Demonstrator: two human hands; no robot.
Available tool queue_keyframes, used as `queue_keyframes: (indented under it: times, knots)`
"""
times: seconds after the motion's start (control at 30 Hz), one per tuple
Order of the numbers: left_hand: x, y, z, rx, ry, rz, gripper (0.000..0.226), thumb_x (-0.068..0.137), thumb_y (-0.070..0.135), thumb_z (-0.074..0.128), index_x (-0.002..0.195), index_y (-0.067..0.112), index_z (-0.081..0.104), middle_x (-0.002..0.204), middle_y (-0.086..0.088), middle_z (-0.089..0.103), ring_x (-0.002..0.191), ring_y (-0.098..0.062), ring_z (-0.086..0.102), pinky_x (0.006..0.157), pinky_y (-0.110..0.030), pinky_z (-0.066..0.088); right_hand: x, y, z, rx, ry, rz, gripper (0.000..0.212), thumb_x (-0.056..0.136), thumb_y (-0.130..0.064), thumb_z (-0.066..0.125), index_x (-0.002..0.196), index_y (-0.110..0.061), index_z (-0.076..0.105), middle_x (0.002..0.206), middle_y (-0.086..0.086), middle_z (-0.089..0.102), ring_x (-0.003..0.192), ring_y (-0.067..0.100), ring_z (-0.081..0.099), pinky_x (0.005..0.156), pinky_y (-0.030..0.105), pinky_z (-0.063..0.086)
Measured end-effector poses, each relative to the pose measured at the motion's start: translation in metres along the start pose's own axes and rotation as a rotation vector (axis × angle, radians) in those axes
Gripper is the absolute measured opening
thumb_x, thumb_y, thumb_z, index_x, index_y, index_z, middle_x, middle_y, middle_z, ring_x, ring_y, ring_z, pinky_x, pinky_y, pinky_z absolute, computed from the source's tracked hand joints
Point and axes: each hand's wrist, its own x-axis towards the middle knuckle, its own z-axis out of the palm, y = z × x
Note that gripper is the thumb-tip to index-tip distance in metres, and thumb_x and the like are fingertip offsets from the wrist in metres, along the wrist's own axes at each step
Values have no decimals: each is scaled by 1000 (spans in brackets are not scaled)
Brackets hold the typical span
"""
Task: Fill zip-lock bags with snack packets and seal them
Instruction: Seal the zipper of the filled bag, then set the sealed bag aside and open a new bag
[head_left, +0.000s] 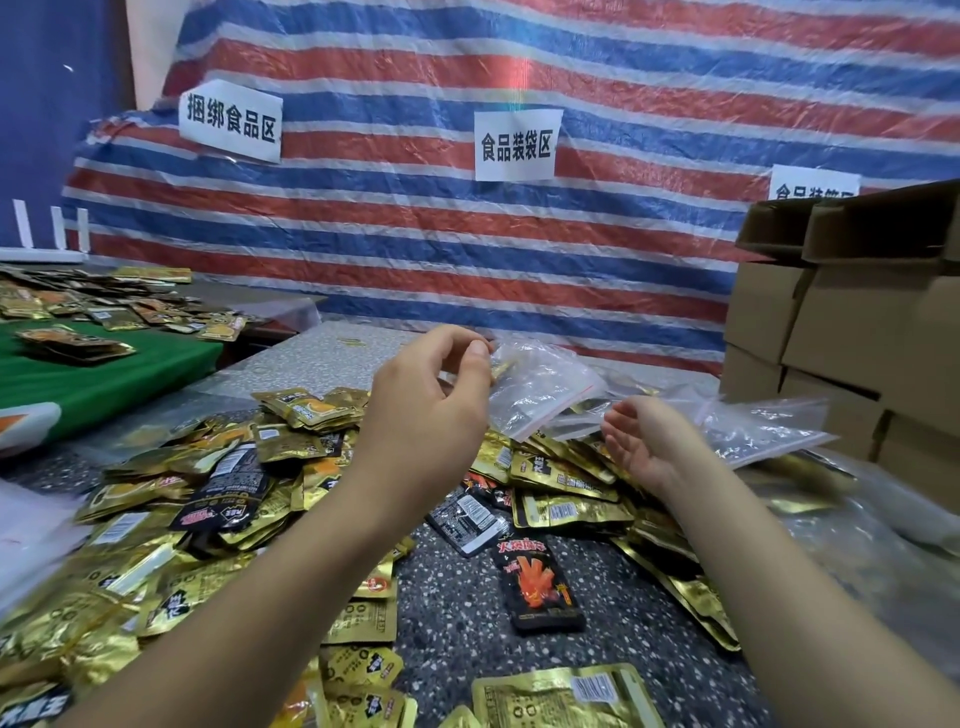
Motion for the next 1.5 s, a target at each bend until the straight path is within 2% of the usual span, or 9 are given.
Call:
queue_keyframes:
  times: [0.2,0.4,0.5,0.67,0.77,0.87,1.1,1.33,1.5]
  knots:
    - [2,-7,0,41,3,3,21,100,32,48,85,31,63,78,11,67,65,-16,66,56,-37,52,-28,9,9,-76,-13,-122,41,104,-42,46,74,-14,50,47,-3,46,48,14,52,50,27,43]
    - [-2,-20,5,186,-116,-42,23,100,33,48,86,25,64,77,6,68,65,-16,65,59,-40,52,-50,20,18,-158,-250,-267,23,102,-23,51,87,-7,57,69,2,60,64,12,60,55,23,49]
    - [-3,-25,7,235,-147,-48,23,101,32,49,85,26,65,75,11,67,65,-9,64,60,-31,51,-55,23,23,-283,-235,-340,31,103,-30,50,84,-7,57,53,-1,56,53,12,57,52,25,46]
    - [-6,-26,7,302,-215,-73,28,101,34,47,85,19,65,76,2,67,70,-19,65,67,-43,54,-61,25,32,-265,-212,-321,37,104,-45,43,76,-21,49,40,-4,46,45,16,55,54,30,42]
    - [-6,-27,1,432,-257,-48,29,100,36,48,83,20,64,73,5,63,68,-13,59,59,-34,47,-64,26,32,-277,-303,-344,45,103,-42,46,70,-12,52,46,-1,49,47,14,52,56,30,41]
    - [3,-37,-22,681,-333,-64,29,101,35,45,81,20,59,70,5,59,65,-12,54,54,-28,37,-66,28,32,-308,-373,-373,31,102,-29,50,84,-5,59,63,2,62,59,12,58,55,25,48]
    - [18,-85,-148,1278,-307,-467,38,103,37,37,108,8,62,105,-14,65,86,-27,59,80,-35,52,-68,33,42,-314,-263,-323,44,104,-43,42,78,-10,54,43,-7,53,44,8,56,61,32,49]
    - [-9,-121,-212,1408,-283,-904,59,101,43,40,146,4,34,148,-22,42,129,-37,47,101,-39,43,-71,34,48,-318,-354,-244,56,105,-49,33,73,-9,55,48,3,55,44,15,58,55,33,48]
    - [-27,-136,-221,1448,-321,-833,43,104,30,41,138,3,44,143,-14,50,128,-27,51,102,-33,44,-73,33,49,-364,-342,-243,53,107,-44,36,74,-8,56,47,3,55,43,15,56,52,30,46]
